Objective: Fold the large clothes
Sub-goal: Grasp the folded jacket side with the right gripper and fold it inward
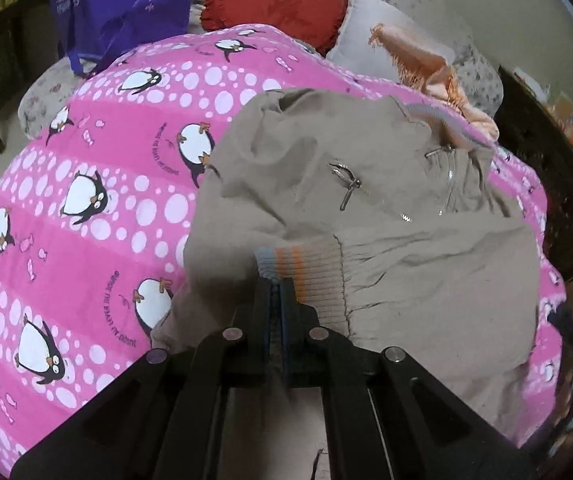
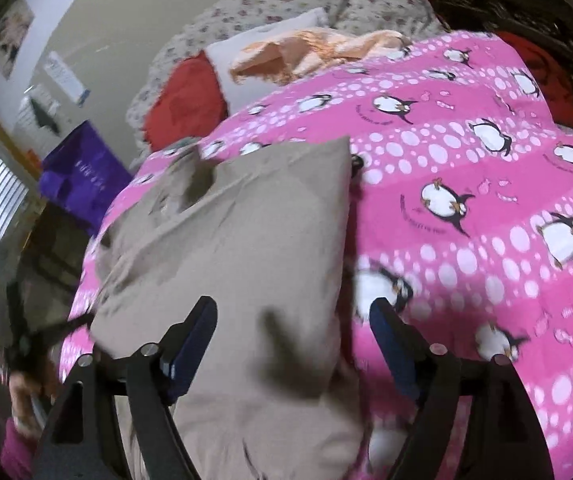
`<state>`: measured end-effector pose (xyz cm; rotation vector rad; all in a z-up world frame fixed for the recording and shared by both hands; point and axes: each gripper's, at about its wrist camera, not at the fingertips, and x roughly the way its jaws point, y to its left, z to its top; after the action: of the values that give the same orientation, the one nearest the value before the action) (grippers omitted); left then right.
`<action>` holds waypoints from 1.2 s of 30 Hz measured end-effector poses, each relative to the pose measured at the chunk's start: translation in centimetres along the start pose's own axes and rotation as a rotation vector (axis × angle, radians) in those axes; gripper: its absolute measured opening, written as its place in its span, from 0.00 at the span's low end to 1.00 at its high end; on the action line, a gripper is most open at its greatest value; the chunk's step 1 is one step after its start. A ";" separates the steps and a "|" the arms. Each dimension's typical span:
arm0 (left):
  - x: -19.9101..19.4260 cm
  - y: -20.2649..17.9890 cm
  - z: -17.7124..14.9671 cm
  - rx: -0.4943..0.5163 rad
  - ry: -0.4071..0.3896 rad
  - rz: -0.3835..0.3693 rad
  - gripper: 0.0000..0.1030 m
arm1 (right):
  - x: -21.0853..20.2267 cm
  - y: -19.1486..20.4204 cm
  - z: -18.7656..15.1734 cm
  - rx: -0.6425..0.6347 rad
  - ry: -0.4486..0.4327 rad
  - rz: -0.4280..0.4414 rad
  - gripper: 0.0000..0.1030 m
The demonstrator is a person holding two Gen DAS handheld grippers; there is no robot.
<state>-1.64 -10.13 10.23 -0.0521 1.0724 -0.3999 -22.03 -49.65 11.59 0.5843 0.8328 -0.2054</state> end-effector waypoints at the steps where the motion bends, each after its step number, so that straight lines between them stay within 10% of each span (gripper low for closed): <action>1: 0.0 -0.3 0.1 0.007 -0.007 0.007 0.02 | 0.9 -0.1 0.5 0.009 0.012 -0.003 0.80; 8: 0.7 -0.6 2.4 0.008 -0.043 0.029 0.02 | 4.8 1.6 3.6 -0.050 0.008 -0.067 0.79; 12: 3.3 -0.3 1.6 -0.007 0.064 0.078 0.05 | 9.3 1.2 3.9 -0.117 0.104 -0.281 0.78; 15: 2.7 -0.1 1.1 0.003 0.074 0.078 0.11 | 8.9 1.0 3.9 -0.124 0.105 -0.284 0.77; 19: 0.1 0.6 0.9 -0.028 0.018 0.046 0.41 | 4.3 2.1 3.2 -0.154 0.060 -0.237 0.79; 24: -1.0 -0.2 -0.2 -0.027 -0.028 0.000 0.47 | 1.4 4.1 -0.5 -0.248 0.156 -0.109 0.77; 30: 3.9 -1.6 -1.5 0.036 0.083 0.095 0.48 | 6.3 3.6 -3.3 -0.310 0.240 -0.278 0.72; 36: 0.6 -0.5 -2.1 0.005 0.087 0.020 0.55 | 2.1 2.2 -3.2 -0.189 0.195 -0.194 0.75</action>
<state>-3.34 -10.46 8.82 -0.0201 1.1568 -0.3895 -21.78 -45.95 9.24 0.3493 1.0861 -0.2457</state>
